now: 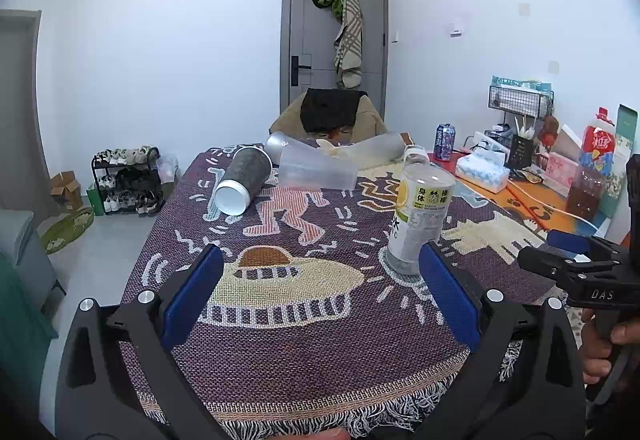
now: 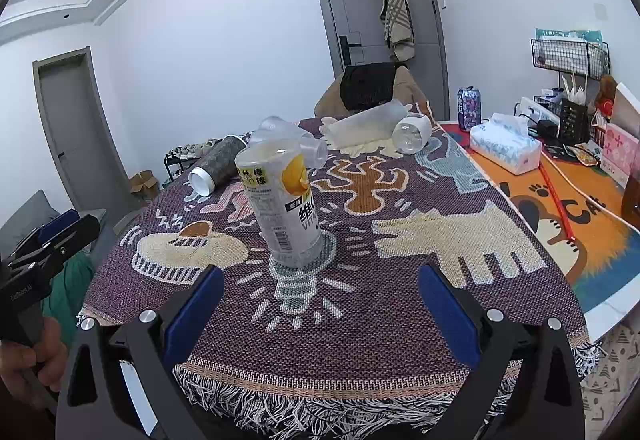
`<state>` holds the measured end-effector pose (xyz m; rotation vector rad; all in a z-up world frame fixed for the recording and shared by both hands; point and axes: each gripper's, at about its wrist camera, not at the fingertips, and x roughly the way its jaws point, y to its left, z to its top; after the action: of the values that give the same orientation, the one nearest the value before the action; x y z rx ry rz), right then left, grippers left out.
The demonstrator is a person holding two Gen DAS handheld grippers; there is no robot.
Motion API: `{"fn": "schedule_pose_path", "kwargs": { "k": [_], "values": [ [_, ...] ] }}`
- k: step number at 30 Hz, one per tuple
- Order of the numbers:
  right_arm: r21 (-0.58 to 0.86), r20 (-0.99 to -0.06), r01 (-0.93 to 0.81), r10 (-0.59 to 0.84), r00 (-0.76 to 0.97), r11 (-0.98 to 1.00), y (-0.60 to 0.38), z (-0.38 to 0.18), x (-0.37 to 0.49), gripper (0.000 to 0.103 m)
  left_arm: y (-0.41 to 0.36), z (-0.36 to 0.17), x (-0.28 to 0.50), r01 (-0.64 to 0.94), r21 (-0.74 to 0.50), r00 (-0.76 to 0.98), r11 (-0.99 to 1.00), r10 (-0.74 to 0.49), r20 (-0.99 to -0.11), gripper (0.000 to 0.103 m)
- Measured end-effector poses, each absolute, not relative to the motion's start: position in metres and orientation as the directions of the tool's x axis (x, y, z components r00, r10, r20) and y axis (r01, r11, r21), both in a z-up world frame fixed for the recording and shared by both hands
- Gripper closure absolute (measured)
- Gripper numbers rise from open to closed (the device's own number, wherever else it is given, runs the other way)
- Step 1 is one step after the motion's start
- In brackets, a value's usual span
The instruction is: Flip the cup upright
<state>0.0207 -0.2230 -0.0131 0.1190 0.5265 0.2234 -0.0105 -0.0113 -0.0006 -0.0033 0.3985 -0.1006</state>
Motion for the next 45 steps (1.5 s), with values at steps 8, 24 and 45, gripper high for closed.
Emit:
{"fn": "schedule_pose_path", "kwargs": {
  "k": [8, 24, 45],
  "values": [
    [0.16, -0.477, -0.18, 0.236, 0.847, 0.971, -0.2244, -0.0114, 0.0196, 0.008, -0.013, -0.0022, -0.009, 0.104, -0.022, 0.912, 0.994, -0.105, -0.396, 0.006],
    [0.156, -0.479, -0.174, 0.229, 0.848, 0.972, -0.2256, -0.0127, 0.0204, 0.008, -0.0167, -0.0012, -0.0085, 0.108, -0.02, 0.914, 0.994, -0.107, -0.39, 0.006],
    [0.142, -0.469, -0.166, 0.214, 0.857, 0.976, -0.2247, -0.0086, 0.0178, 0.008, -0.016, 0.0026, -0.0117, 0.104, -0.026, 0.917, 0.994, -0.106, -0.384, 0.006]
  ]
}}
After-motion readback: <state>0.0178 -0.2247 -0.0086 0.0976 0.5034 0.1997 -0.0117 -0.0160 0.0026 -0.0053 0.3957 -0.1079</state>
